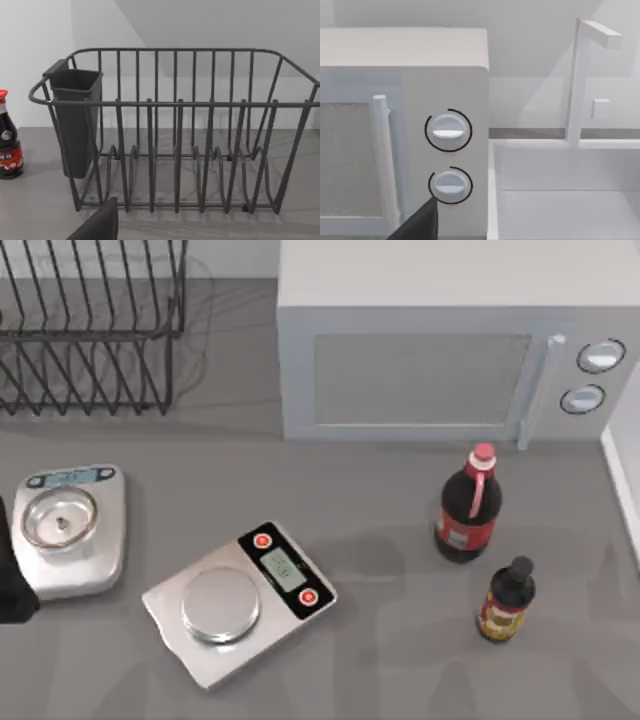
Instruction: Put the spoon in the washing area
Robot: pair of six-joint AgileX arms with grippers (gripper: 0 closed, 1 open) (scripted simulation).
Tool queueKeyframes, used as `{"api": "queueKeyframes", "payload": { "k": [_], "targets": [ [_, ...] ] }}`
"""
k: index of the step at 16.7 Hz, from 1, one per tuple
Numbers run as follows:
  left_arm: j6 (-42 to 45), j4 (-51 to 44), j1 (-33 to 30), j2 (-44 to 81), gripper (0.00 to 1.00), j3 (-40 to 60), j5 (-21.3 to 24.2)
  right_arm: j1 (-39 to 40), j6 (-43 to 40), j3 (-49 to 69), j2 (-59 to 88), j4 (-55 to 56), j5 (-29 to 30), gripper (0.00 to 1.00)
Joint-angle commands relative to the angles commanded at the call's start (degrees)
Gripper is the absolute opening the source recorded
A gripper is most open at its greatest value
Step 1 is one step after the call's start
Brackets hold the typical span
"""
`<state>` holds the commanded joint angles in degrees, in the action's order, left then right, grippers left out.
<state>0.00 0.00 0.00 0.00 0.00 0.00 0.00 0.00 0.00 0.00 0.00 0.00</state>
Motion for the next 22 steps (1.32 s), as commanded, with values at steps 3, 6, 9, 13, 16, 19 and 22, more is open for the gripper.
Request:
{"api": "queueKeyframes", "payload": {
  "k": [3,6,9,13,16,19,22],
  "targets": [
    [0.0,0.0,0.0,0.0,1.00,0.0,0.0,-0.2,0.3,0.6,0.7,-0.7,0.0,1.00],
    [0.0,0.0,0.0,0.0,1.00,0.0,0.0,-1.4,2.1,5.1,6.2,-6.1,0.0,1.00],
    [0.0,0.0,0.0,0.0,1.00,0.0,0.0,-3.4,5.1,12.5,17.2,-15.6,0.0,1.00],
    [0.0,0.0,0.0,0.0,1.00,0.0,0.0,-6.7,9.9,23.7,38.3,-31.6,0.0,1.00],
    [0.0,0.0,0.0,0.0,1.00,0.0,0.0,-9.2,13.6,32.1,53.5,-43.1,0.2,1.00],
    [0.0,0.0,0.0,0.0,1.00,0.0,0.0,-11.4,16.7,39.5,64.9,-52.4,0.3,1.00],
    [0.0,0.0,0.0,0.0,1.00,0.0,0.0,-12.9,18.9,45.0,72.5,-58.8,0.3,1.00]
  ]
}}
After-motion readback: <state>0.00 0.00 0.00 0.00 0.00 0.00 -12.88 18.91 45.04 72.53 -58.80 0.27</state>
